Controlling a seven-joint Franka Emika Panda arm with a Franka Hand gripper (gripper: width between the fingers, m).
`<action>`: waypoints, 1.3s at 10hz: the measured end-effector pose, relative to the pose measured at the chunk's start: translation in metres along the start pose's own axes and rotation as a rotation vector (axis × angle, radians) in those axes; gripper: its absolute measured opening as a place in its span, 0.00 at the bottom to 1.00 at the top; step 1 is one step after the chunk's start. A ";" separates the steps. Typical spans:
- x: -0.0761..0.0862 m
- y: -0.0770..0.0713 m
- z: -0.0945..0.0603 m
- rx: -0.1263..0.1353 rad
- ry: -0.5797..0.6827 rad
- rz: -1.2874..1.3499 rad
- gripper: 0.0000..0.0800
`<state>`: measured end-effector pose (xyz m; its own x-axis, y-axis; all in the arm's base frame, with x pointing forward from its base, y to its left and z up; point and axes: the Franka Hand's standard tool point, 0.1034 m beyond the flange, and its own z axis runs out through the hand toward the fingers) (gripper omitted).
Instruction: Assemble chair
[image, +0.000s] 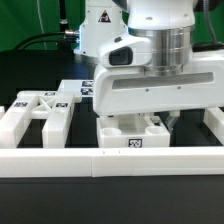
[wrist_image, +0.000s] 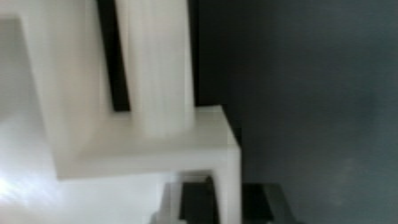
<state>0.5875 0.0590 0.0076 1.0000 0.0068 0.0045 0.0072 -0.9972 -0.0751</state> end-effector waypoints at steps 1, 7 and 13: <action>0.002 -0.007 0.000 0.002 0.003 -0.008 0.04; 0.014 -0.046 0.003 0.008 0.020 -0.035 0.04; 0.019 -0.060 0.004 0.010 0.028 -0.049 0.04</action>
Offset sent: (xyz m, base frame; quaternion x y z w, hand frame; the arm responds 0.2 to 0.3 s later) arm 0.0184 0.0217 -0.0021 -0.0006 0.0017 0.0085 1.0000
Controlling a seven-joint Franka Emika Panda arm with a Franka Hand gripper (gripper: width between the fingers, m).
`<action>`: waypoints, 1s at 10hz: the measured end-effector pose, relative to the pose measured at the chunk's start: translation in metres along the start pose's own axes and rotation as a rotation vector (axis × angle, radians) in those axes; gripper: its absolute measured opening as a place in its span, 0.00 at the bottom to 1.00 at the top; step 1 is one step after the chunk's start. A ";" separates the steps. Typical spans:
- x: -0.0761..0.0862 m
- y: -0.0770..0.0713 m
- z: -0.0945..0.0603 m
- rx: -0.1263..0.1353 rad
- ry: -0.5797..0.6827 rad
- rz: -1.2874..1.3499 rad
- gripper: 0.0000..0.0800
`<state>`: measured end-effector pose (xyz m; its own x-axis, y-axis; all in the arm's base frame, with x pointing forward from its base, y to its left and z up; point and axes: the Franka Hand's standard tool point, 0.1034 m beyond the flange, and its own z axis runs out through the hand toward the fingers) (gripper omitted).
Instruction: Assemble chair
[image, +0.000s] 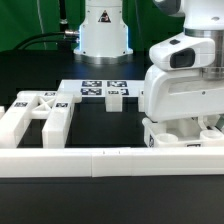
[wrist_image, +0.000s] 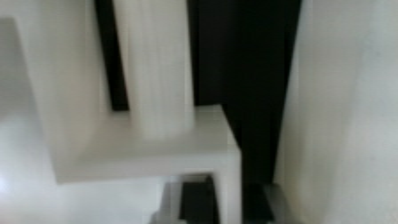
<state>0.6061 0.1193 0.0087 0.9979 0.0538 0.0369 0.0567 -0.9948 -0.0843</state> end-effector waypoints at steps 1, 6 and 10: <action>0.000 0.000 0.000 0.000 0.000 0.000 0.04; 0.003 0.014 -0.025 -0.018 0.004 0.009 0.60; -0.028 0.036 -0.063 -0.022 0.015 -0.045 0.80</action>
Offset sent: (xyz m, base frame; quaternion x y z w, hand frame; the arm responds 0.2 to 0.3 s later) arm -0.0024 0.0015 0.0180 0.0086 -0.0159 0.0027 0.9998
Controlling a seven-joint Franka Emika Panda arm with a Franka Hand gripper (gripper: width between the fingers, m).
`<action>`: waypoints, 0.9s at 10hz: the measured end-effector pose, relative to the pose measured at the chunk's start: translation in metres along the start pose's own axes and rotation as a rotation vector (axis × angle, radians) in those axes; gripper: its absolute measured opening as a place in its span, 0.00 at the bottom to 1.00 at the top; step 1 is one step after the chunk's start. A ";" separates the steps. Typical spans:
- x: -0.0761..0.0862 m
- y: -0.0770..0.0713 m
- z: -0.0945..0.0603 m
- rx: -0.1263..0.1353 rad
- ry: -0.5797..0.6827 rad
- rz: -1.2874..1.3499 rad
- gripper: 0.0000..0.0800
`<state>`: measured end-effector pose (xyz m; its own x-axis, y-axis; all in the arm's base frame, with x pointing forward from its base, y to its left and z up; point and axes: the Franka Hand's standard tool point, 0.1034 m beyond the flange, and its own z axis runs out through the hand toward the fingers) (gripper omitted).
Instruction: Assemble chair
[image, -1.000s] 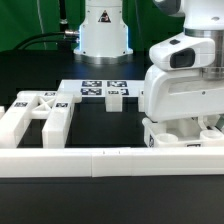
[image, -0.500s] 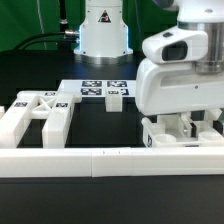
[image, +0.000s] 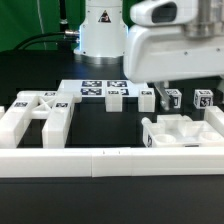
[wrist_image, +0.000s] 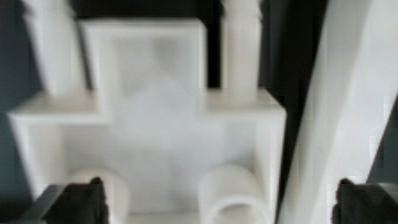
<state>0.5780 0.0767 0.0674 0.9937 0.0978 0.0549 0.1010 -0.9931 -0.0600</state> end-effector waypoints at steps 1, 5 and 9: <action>-0.018 0.005 -0.002 -0.006 -0.001 0.011 0.81; -0.030 0.006 0.001 -0.009 0.001 0.022 0.81; -0.074 0.029 0.014 -0.009 -0.042 0.163 0.81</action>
Offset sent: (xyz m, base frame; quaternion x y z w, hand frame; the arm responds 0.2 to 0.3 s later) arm 0.0000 0.0000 0.0000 0.0000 0.0000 0.0000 1.0000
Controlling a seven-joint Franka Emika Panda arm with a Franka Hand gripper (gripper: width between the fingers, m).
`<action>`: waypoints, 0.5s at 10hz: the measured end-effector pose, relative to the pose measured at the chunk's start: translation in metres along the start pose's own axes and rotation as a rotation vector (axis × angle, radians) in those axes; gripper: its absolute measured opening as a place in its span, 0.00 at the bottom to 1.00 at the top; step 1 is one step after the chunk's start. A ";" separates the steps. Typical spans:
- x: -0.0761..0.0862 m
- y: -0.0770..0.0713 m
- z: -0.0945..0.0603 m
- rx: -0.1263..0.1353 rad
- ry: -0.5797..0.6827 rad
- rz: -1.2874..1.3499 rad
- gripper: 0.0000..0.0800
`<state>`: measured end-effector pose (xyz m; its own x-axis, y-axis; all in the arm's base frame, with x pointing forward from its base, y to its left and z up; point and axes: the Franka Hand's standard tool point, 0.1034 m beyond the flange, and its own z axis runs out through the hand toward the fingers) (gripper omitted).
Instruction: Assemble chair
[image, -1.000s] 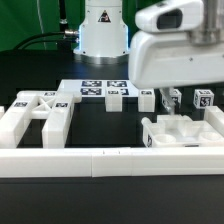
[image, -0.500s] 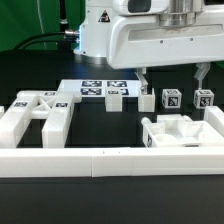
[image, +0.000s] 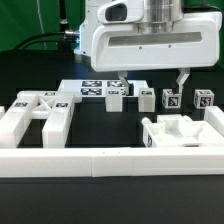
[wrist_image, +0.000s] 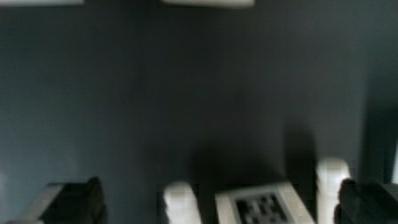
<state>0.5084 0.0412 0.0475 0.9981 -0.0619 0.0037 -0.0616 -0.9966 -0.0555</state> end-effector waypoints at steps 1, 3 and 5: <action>-0.010 0.003 0.006 -0.005 0.015 0.012 0.81; -0.020 0.004 0.010 -0.007 -0.028 0.011 0.81; -0.016 0.003 0.010 -0.006 -0.016 0.010 0.81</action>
Offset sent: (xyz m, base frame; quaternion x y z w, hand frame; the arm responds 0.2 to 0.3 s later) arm 0.0000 0.0000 0.0000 0.0000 0.0000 0.0000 1.0000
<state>0.4922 0.0394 0.0376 0.9974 -0.0707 -0.0130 -0.0713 -0.9962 -0.0496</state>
